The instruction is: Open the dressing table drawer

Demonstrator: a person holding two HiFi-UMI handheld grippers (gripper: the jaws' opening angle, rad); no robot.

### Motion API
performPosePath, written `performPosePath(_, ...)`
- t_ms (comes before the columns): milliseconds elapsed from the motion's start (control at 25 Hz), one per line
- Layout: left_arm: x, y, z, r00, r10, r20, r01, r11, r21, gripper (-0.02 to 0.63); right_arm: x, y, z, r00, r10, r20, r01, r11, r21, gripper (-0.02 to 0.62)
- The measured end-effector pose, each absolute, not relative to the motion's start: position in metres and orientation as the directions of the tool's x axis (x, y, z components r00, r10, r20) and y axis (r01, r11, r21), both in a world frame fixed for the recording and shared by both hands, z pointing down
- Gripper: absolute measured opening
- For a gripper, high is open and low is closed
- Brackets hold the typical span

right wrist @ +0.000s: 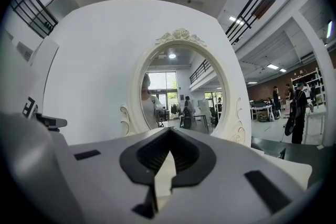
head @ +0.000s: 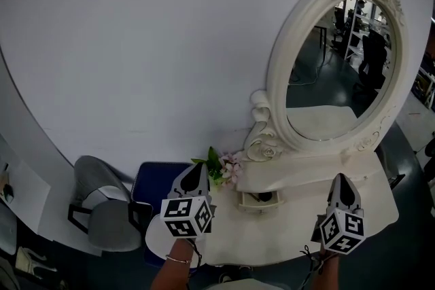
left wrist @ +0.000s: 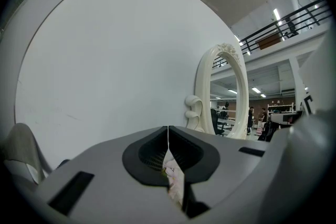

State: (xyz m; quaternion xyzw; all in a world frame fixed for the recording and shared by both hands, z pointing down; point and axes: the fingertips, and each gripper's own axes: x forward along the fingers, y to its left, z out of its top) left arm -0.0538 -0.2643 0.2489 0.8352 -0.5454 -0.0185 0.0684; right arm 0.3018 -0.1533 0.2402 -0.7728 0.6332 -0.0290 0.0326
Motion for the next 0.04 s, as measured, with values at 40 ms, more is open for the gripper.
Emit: performPosePath(40, -0.0537, -0.2645, 0.2494, 0.404, -0.914, 0.045, -0.909, -0.395, 0.135, 0.021, 0.3019, -0.1532, 0.2412, 0.197, -0.98, 0.006, -0.977, -0.197, -0.087, 0.005)
